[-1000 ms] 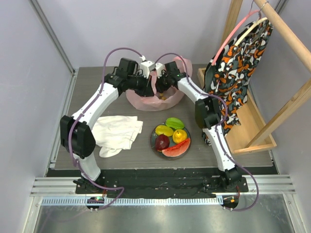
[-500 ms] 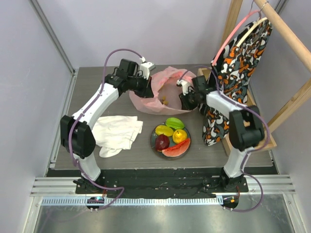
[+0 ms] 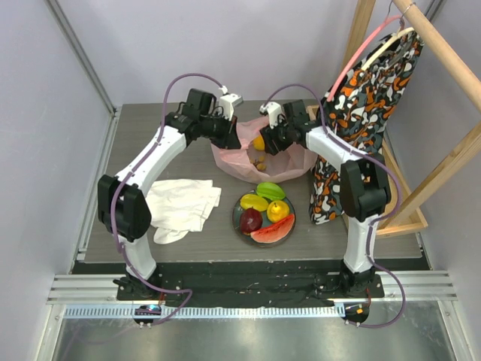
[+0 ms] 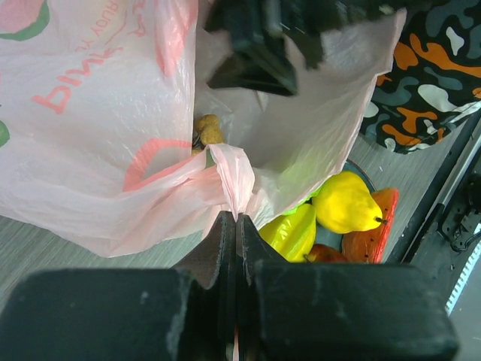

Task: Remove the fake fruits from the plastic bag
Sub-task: Adjust the plastic bag at the center of the board.

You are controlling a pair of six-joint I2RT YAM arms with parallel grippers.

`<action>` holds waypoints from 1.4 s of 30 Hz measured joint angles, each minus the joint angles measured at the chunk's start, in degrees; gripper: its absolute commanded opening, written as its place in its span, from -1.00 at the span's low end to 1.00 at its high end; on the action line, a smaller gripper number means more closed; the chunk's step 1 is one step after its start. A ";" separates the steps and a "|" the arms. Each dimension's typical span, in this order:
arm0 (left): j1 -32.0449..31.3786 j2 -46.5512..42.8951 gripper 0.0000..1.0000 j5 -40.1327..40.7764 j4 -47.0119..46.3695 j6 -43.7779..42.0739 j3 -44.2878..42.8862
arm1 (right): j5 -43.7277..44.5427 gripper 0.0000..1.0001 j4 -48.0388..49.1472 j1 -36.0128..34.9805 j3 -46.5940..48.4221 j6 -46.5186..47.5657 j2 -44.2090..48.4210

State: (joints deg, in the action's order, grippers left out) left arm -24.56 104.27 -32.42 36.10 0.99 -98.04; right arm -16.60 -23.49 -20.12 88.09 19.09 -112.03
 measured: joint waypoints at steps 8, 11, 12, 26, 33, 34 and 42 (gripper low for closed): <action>0.00 0.04 -1.00 -0.07 0.20 0.00 -0.20 | 4.92 0.99 1.90 0.00 14.78 -6.03 -13.51; 0.00 0.24 -1.00 -0.28 0.22 -0.39 -0.44 | 6.03 0.99 1.73 -0.02 19.10 -11.32 -17.09; 0.00 0.35 -1.00 -0.39 0.22 -0.46 -0.48 | 6.12 0.99 1.51 -0.02 20.55 -13.09 -18.03; -0.81 1.86 -1.00 -2.21 0.20 -1.07 -1.25 | 13.99 0.99 -1.70 -1.44 42.93 -27.87 -31.28; -1.03 0.07 -1.00 -2.19 0.44 -1.11 1.27 | 19.21 0.99 -1.42 1.11 9.81 -24.79 -12.57; -1.05 -1.14 -1.00 -2.34 0.50 -1.14 2.95 | 19.23 0.99 -2.25 2.03 2.99 -24.57 -6.62; -1.31 -4.57 -1.00 -4.48 0.44 0.50 6.10 | 12.13 0.99 1.51 2.67 -9.66 -25.14 19.82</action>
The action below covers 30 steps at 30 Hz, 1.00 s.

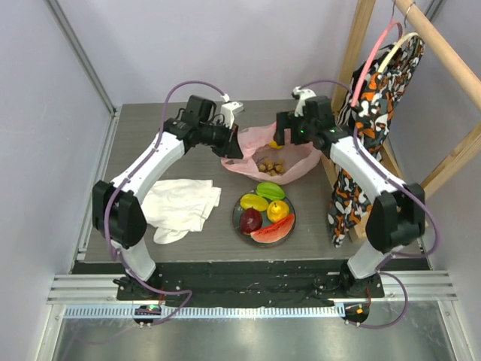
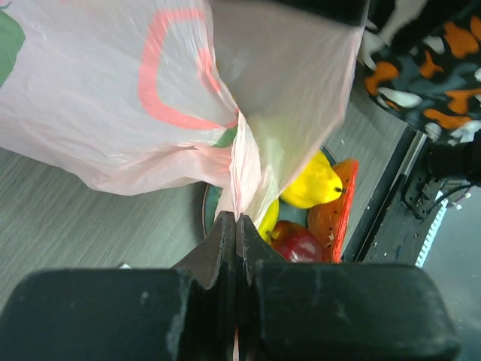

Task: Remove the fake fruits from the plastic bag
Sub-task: Adjust the plastic bag at the center of the board.

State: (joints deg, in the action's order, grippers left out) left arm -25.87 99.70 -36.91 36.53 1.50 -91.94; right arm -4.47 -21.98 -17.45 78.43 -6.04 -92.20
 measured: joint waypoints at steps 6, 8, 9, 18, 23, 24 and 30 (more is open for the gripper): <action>-0.04 3.23 -1.00 -0.48 -0.52 1.07 -4.02 | -2.21 1.00 2.38 -2.58 8.98 -0.44 -16.57; -0.04 3.63 -1.00 -0.46 -0.74 1.09 -4.44 | -2.12 0.98 1.38 -2.34 9.92 -0.57 -20.68; -0.04 3.72 -1.00 -0.42 -0.81 1.09 -4.50 | -2.12 0.98 0.50 -2.23 10.19 -0.55 -21.97; -0.07 5.77 -1.00 -0.46 -1.14 1.09 -6.67 | 1.79 0.99 -0.96 -1.92 15.89 2.36 -23.08; -0.11 7.43 -1.00 -1.07 -1.11 1.09 -8.17 | 4.76 0.99 -0.74 -1.92 20.83 2.67 -25.22; -0.13 7.63 -1.00 -1.31 -1.11 1.11 -8.31 | 5.33 0.99 -0.48 -1.92 22.40 2.56 -26.40; -0.59 8.09 -1.00 -2.32 -1.11 1.36 -8.37 | 7.48 0.99 0.09 -1.90 30.34 0.98 -35.65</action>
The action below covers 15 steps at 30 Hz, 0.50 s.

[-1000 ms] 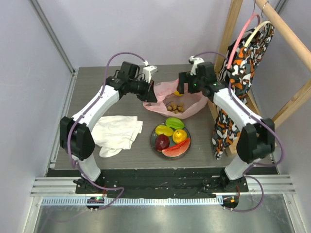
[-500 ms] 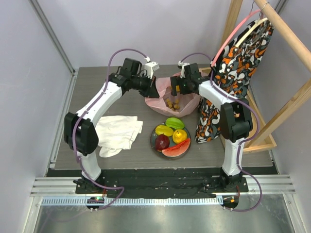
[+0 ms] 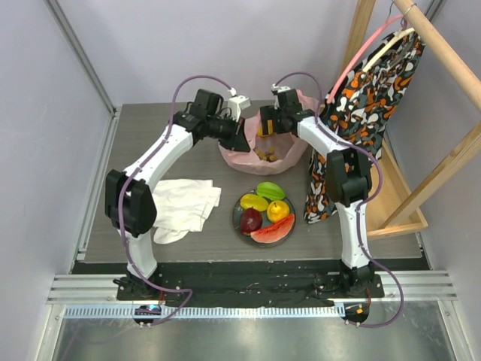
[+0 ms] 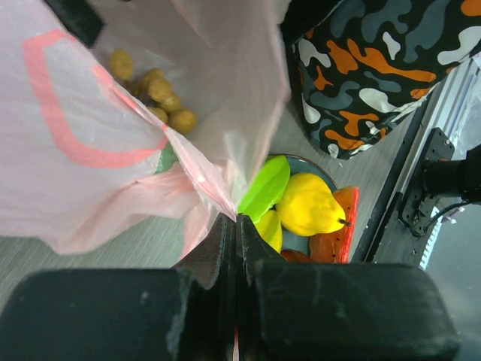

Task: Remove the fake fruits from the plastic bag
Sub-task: Adjust the plastic bag at the center of the board.

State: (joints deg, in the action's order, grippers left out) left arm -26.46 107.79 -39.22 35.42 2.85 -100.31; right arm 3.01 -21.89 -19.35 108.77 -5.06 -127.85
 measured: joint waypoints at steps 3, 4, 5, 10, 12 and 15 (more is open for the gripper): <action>-0.44 0.22 -1.00 -0.52 -0.02 0.28 -0.11 | 0.31 0.99 0.04 0.00 3.37 -1.62 -4.63; -0.57 0.26 -1.00 -0.59 -0.02 0.46 -0.11 | 0.15 0.99 0.07 0.00 4.39 -2.12 -5.81; -0.81 0.28 -1.00 -0.79 -0.02 0.87 -0.11 | -0.31 0.99 0.15 0.02 6.08 -2.78 -7.56; -1.92 0.31 -1.00 -0.90 -0.04 1.40 -0.11 | 0.85 0.99 0.81 0.31 9.38 -2.56 -10.84; -2.14 0.31 -1.00 -0.85 0.00 1.29 -0.11 | 2.75 1.00 2.51 0.59 4.46 -1.22 -8.09; -2.36 0.26 -1.00 -0.59 0.20 0.59 -0.07 | 4.11 0.99 3.80 2.84 -14.95 0.52 4.63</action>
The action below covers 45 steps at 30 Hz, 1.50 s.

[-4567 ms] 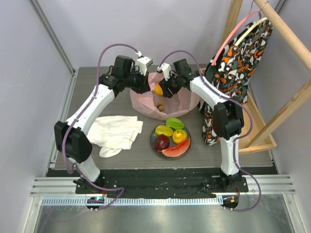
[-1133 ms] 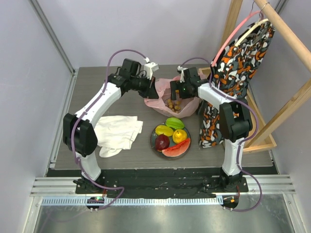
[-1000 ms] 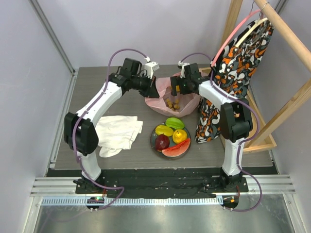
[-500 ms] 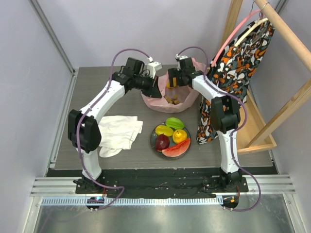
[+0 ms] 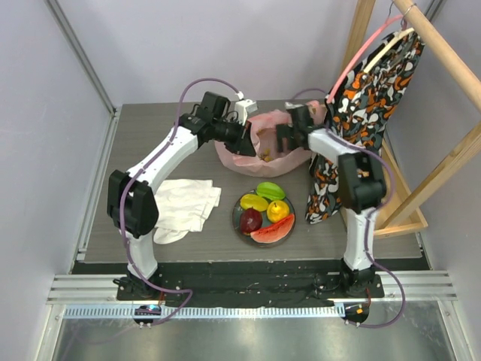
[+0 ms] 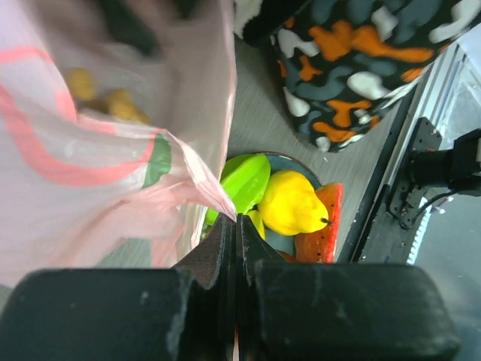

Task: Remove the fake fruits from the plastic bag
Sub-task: Adjust the plastic bag at the center of the board, then take out the fake fruit from the plastic bag.

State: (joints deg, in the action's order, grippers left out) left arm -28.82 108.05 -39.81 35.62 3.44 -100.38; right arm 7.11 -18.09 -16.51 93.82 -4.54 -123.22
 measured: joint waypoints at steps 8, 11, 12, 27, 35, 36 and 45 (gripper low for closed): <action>-0.42 -0.17 -1.00 -0.46 0.02 -0.90 0.42 | -1.81 1.00 -5.29 14.36 -37.59 -0.33 45.53; -1.07 0.07 -1.00 -0.68 0.13 -0.83 -0.07 | -5.95 0.99 -4.31 11.78 -38.99 -2.40 48.94; -1.31 0.28 -1.00 -0.79 0.15 -0.83 -0.48 | -6.97 1.00 -3.30 11.10 -38.66 -2.89 47.84; -3.72 5.14 -1.00 -1.14 -1.16 0.66 -5.38 | -15.04 0.89 0.39 10.10 -20.59 -0.02 22.64; -3.72 6.47 -1.00 -0.98 -1.73 1.79 -7.76 | -18.10 0.62 -0.48 7.37 -15.13 0.37 20.55; -3.74 6.47 -1.00 -0.98 -1.77 2.08 -8.04 | -18.34 0.59 -0.83 6.99 -14.91 0.28 20.55; -2.89 6.47 -1.00 -1.09 -2.67 4.11 -9.90 | -19.93 0.65 -2.14 5.27 -15.91 -2.29 20.50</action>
State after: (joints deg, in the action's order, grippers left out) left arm -31.70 114.52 -40.91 32.95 7.55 -110.28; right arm -12.82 -20.23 -11.25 77.91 -6.83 -102.72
